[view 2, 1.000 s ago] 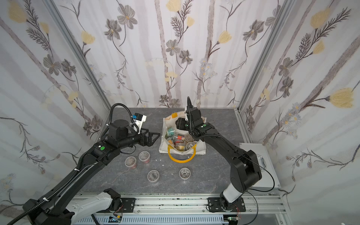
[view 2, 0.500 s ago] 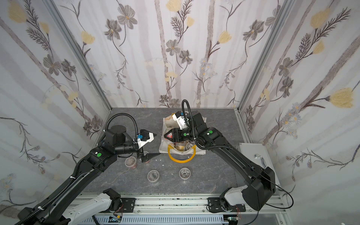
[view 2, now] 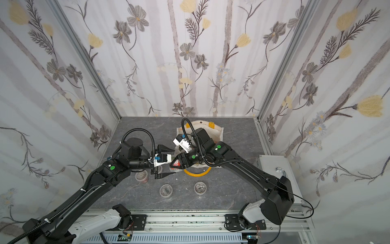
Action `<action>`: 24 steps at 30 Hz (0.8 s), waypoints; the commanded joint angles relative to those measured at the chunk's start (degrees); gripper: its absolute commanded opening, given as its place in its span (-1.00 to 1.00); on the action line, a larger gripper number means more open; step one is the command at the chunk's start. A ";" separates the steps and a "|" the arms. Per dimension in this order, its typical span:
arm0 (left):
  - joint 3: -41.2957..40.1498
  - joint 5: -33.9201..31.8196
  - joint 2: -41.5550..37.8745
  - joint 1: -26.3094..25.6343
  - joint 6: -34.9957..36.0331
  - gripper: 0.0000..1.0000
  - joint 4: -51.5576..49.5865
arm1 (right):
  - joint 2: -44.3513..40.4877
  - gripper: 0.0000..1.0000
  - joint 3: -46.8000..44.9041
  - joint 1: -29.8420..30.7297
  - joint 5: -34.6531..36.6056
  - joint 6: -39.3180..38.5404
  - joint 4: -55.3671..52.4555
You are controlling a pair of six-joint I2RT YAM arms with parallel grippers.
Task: Take out the seed jars from the canvas bag
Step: Pick up the seed jar from the canvas bag.
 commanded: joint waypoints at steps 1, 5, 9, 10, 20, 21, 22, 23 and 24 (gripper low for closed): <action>0.53 1.44 0.36 -0.72 4.23 0.91 -2.06 | 1.18 0.18 0.72 0.21 -5.35 -0.73 0.03; -0.51 0.06 -0.14 -0.81 6.94 0.84 -4.36 | 1.27 0.19 0.89 0.26 -5.91 -0.06 -0.43; -1.59 -0.67 -0.78 -0.94 7.23 0.83 -3.64 | 1.79 0.20 1.00 0.01 -5.70 0.88 -0.30; -1.60 -0.77 -0.78 -0.95 7.22 0.81 -3.64 | 1.95 0.20 1.03 0.00 -5.59 1.16 -0.29; -0.67 -1.10 0.10 -1.07 2.85 0.47 -2.54 | 1.59 0.39 1.26 -0.50 -5.26 1.79 -0.06; -0.94 -1.14 0.01 -1.09 2.11 0.46 -2.05 | 1.08 0.43 1.02 -0.76 -5.07 1.85 0.25; -1.13 -1.28 -0.16 -1.12 1.14 0.44 -1.60 | 0.56 0.46 0.88 -0.95 -4.67 1.74 0.55; -1.30 -1.23 -0.25 -1.08 -0.14 0.43 -0.92 | -0.41 0.49 0.64 -1.33 -3.72 1.79 1.08; -1.62 -1.11 -0.32 -1.09 -1.61 0.42 -0.08 | -1.54 0.49 -0.15 -1.67 -3.30 1.79 2.00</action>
